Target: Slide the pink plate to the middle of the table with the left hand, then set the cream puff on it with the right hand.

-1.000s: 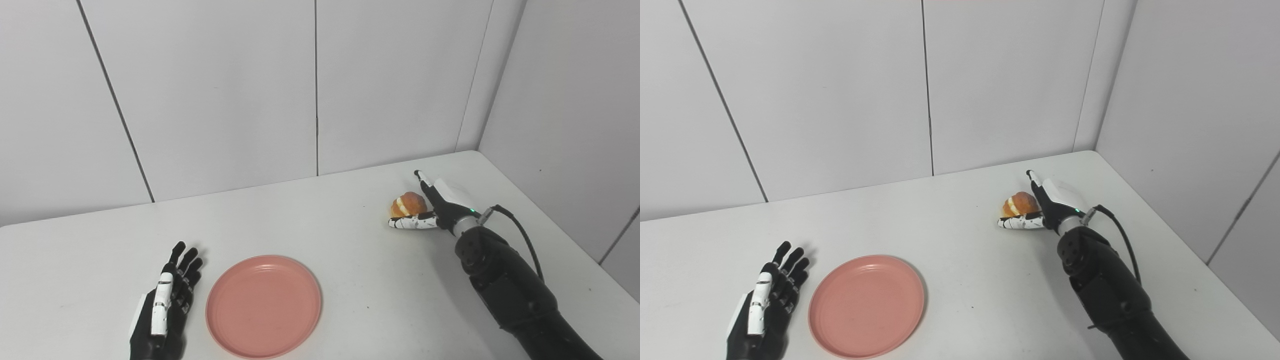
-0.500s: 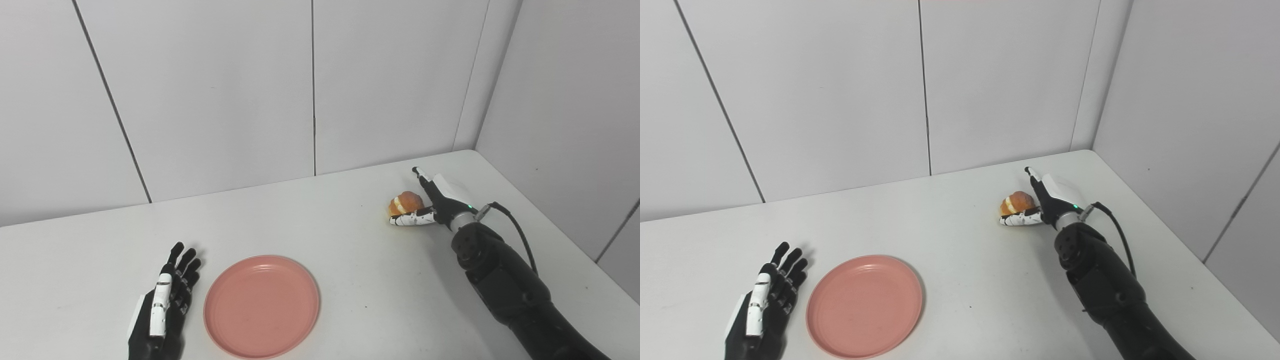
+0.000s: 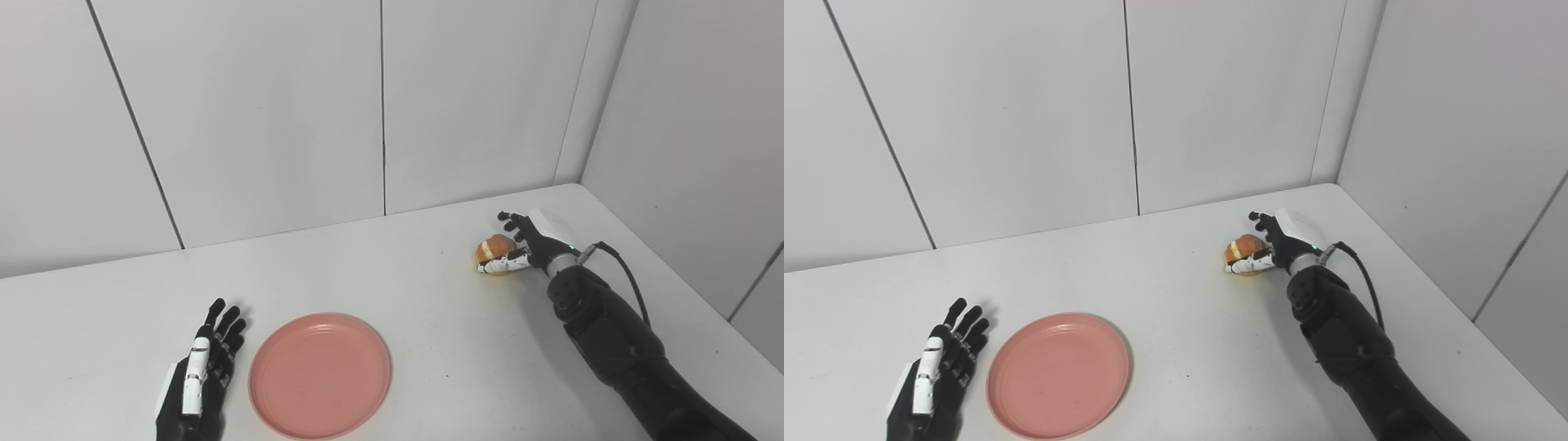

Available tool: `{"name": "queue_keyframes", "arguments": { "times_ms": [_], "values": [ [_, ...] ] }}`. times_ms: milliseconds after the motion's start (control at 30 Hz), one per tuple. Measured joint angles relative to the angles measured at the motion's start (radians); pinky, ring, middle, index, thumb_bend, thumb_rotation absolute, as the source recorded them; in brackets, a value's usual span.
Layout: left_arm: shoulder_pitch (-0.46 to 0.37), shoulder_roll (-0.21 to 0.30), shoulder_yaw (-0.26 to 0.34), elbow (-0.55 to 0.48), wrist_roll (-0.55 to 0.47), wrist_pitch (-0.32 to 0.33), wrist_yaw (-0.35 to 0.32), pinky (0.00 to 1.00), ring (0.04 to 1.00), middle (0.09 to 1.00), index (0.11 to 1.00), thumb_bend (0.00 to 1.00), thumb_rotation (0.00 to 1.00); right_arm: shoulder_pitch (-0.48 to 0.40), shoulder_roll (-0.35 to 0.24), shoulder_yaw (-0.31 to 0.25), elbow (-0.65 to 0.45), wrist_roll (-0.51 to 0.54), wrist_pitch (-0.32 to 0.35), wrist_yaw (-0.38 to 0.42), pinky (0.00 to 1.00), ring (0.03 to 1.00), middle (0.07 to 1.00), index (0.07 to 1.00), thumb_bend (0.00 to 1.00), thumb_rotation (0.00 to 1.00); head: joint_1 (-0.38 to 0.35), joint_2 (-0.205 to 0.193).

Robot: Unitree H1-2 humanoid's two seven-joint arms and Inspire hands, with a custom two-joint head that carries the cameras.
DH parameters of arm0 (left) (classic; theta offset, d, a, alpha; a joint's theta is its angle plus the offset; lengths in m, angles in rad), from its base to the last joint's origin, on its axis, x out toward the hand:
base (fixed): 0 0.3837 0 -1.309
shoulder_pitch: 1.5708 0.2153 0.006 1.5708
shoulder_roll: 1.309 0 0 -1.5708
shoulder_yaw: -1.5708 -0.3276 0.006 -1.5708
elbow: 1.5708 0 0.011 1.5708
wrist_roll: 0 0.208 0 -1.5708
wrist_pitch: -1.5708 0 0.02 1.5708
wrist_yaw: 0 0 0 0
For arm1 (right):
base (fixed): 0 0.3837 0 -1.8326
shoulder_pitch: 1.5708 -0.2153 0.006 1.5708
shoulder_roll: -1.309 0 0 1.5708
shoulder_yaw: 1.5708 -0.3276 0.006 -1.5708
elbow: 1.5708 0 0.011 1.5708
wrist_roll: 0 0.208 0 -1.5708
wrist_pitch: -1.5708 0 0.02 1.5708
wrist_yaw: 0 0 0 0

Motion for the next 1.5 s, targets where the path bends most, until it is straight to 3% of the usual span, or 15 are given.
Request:
{"name": "queue_keyframes", "arguments": {
  "times_ms": [67,133,333,467,600,900,1067,1200,1367,1500],
  "values": [
    [0.000,0.000,-0.001,-0.001,0.000,0.000,0.000,0.99,0.954,0.956,0.954,0.35,1.00,-0.012,-0.003,0.009,0.015,-0.005,-0.004,-0.005,0.41,0.476,0.553,0.611,0.64,0.13,0.002,0.000],
    [0.001,0.000,-0.001,-0.003,0.000,0.001,0.000,0.99,0.949,0.951,0.952,0.35,1.00,-0.021,-0.005,0.023,0.024,-0.009,-0.005,-0.001,0.33,0.385,0.458,0.513,0.53,0.14,0.002,0.000],
    [0.002,-0.001,-0.003,-0.006,0.001,0.008,0.002,0.98,0.948,0.950,0.954,0.36,1.00,-0.024,-0.013,0.048,0.026,-0.008,-0.004,0.007,0.33,0.406,0.485,0.488,0.50,0.14,0.006,0.005],
    [0.004,-0.001,-0.004,-0.011,0.003,0.021,0.002,0.98,0.946,0.948,0.954,0.36,1.00,-0.024,-0.017,0.051,0.017,-0.004,-0.004,0.022,0.27,0.340,0.419,0.485,0.50,0.14,0.011,0.006],
    [0.004,-0.003,-0.005,-0.011,0.006,0.021,0.004,0.98,0.943,0.947,0.951,0.36,1.00,-0.016,-0.026,0.051,-0.011,0.000,-0.004,0.054,0.28,0.338,0.401,0.480,0.50,0.14,0.020,0.008],
    [0.006,-0.018,-0.008,-0.016,0.024,0.021,0.022,0.97,0.939,0.943,0.944,0.37,1.00,0.067,-0.057,0.051,-0.261,-0.038,0.062,0.161,0.36,0.413,0.474,0.489,0.50,0.15,0.061,0.006],
    [0.008,-0.024,-0.012,-0.021,0.041,0.021,0.027,0.95,0.934,0.939,0.937,0.37,1.00,0.088,-0.063,0.047,-0.442,-0.077,0.103,0.195,0.29,0.373,0.461,0.489,0.50,0.15,0.089,0.014],
    [0.009,-0.041,-0.012,-0.022,0.047,0.020,0.046,0.95,0.931,0.936,0.935,0.39,1.00,0.090,-0.062,0.046,-0.571,-0.093,0.119,0.230,0.31,0.389,0.461,0.488,0.50,0.15,0.113,0.021],
    [0.009,-0.054,-0.016,-0.024,0.071,0.017,0.066,0.94,0.920,0.926,0.925,0.39,1.00,0.089,-0.051,0.063,-0.680,-0.134,0.139,0.289,0.24,0.325,0.414,0.487,0.50,0.15,0.170,0.041],
    [0.011,-0.068,-0.022,-0.026,0.092,0.014,0.086,0.92,0.912,0.922,0.919,0.38,1.00,0.088,-0.024,0.077,-0.762,-0.154,0.140,0.322,0.25,0.323,0.410,0.486,0.50,0.14,0.210,0.054]
  ]
}}
